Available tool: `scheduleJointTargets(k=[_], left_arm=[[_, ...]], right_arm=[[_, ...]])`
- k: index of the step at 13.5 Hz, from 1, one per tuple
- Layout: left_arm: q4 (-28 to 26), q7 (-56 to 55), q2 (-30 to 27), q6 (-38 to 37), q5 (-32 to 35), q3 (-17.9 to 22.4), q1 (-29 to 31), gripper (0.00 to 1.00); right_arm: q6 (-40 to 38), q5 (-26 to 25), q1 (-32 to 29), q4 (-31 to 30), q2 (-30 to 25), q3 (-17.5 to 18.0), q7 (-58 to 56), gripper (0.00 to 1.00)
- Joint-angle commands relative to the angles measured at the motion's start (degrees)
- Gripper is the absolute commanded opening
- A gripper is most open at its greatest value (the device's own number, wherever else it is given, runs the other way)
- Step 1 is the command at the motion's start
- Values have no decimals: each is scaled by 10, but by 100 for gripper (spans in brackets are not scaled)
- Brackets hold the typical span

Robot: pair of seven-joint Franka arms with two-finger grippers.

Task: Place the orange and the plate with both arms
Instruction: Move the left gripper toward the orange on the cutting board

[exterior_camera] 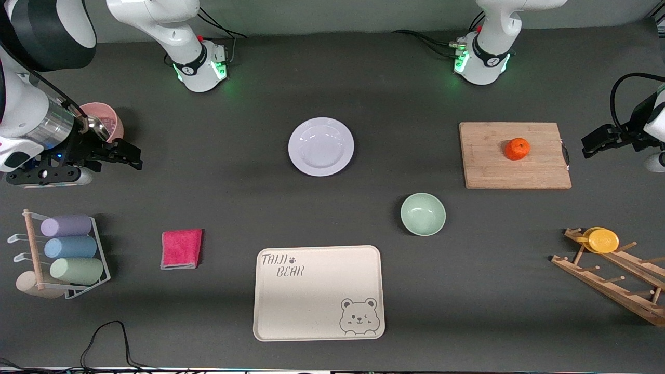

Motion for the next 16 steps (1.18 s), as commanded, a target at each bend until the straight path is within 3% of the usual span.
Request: scheduleJointTargets(k=[1, 6, 9, 16], left_arm=[[18, 17, 7, -12, -2, -7, 8, 100], [16, 19, 4, -50, -4, -5, 8, 100], [-7, 24, -29, -92, -5, 0, 14, 100], [-231, 55, -269, -113, -4, 35, 25, 100]], right_arm=[[2, 2, 1, 7, 1, -1, -7, 100], [-5, 2, 1, 3, 1, -1, 0, 100], [-13, 2, 1, -1, 2, -4, 1, 100], [12, 1, -1, -1, 9, -5, 1, 100]])
